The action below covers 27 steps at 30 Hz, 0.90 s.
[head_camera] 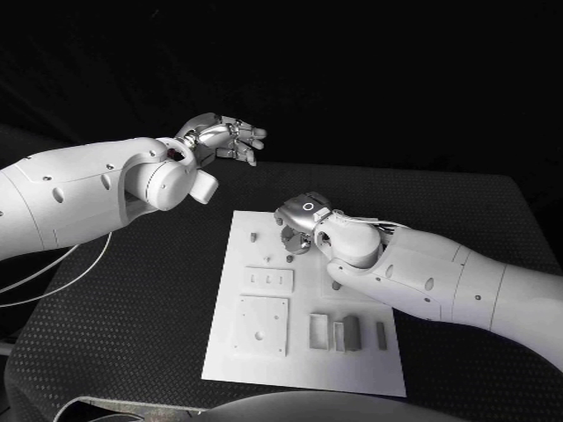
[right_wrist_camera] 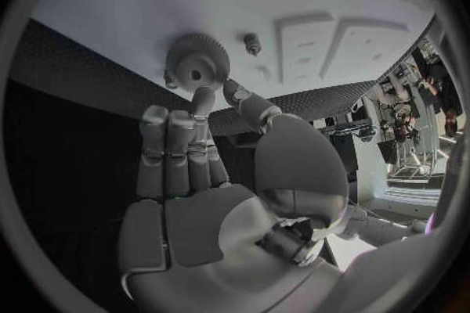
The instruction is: Assemble the parts on the task board
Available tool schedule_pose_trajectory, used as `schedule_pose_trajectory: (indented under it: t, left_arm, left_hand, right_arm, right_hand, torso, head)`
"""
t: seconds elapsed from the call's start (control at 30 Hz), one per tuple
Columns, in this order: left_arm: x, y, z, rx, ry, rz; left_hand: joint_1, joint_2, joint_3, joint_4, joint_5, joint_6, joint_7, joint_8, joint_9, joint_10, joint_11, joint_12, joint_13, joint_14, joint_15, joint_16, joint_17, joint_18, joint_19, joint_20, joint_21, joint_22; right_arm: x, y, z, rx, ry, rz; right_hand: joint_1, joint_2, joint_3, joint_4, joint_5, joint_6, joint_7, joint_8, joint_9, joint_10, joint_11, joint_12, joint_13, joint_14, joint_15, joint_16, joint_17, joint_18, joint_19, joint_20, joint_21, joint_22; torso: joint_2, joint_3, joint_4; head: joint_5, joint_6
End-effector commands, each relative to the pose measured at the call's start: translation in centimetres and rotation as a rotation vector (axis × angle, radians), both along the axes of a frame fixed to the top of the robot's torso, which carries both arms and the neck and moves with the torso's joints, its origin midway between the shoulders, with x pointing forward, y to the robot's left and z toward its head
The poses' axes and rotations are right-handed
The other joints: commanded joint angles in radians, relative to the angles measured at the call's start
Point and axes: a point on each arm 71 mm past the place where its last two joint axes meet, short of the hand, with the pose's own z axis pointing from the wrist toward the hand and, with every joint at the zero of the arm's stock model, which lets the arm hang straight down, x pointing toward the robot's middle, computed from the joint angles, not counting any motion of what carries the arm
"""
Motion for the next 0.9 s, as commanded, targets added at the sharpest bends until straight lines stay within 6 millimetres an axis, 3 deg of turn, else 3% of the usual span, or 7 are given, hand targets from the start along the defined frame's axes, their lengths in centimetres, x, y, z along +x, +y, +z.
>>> schedule_pose_trajectory:
  t: [0.03, 0.53, 0.9]
  left_arm:
    - [0.0, -0.3, 0.1, -0.004, -0.008, -0.02]
    - [0.1, 0.1, 0.1, -0.002, -0.01, -0.011]
    - [0.1, 0.2, 0.1, -0.002, -0.008, -0.01]
  left_hand:
    - [0.0, -0.013, -0.007, 0.0, -0.006, -0.005, 0.008, -0.004, -0.002, -0.007, 0.001, -0.004, 0.001, -0.005, -0.001, 0.006, 0.001, 0.019, -0.001, -0.005, -0.006, 0.002]
    - [0.0, -0.013, -0.007, 0.0, -0.006, -0.005, 0.008, -0.004, -0.002, -0.007, 0.001, -0.004, 0.002, -0.005, -0.001, 0.006, 0.001, 0.018, -0.001, -0.005, -0.007, 0.002]
    - [0.0, -0.014, -0.007, 0.0, -0.006, -0.005, 0.007, -0.004, -0.002, -0.007, 0.001, -0.004, 0.002, -0.005, -0.001, 0.007, 0.001, 0.018, 0.0, -0.005, -0.007, 0.002]
  right_arm:
    - [-0.2, 0.1, 0.2, 0.025, -0.011, 0.005]
    - [-0.9, -1.1, 0.6, 0.059, -0.002, 0.003]
    - [-0.6, -2.8, 0.1, 0.05, 0.005, -0.027]
  right_hand:
    - [-0.001, -0.011, 0.002, 0.005, 0.002, -0.004, 0.0, -0.006, -0.002, 0.0, 0.007, -0.007, -0.002, 0.001, 0.005, -0.004, -0.001, 0.045, -0.001, 0.005, -0.005, -0.002]
    - [-0.005, -0.036, 0.005, 0.031, 0.002, -0.005, 0.0, -0.007, -0.003, 0.004, 0.007, -0.004, -0.004, 0.006, 0.005, -0.003, -0.003, 0.045, 0.006, 0.005, -0.006, -0.003]
    - [-0.004, -0.042, 0.007, 0.038, 0.002, -0.005, 0.0, -0.007, -0.003, 0.004, 0.007, -0.004, -0.005, 0.007, 0.005, -0.003, -0.004, 0.045, 0.007, 0.005, -0.006, -0.004]
  torso:
    - [0.0, -0.0002, 0.0001]
    - [-0.001, -0.0004, -0.0018]
    - [-0.001, 0.0008, -0.0017]
  head:
    - [0.0, -0.001]
    - [0.0, -0.001]
    - [-0.002, -0.001]
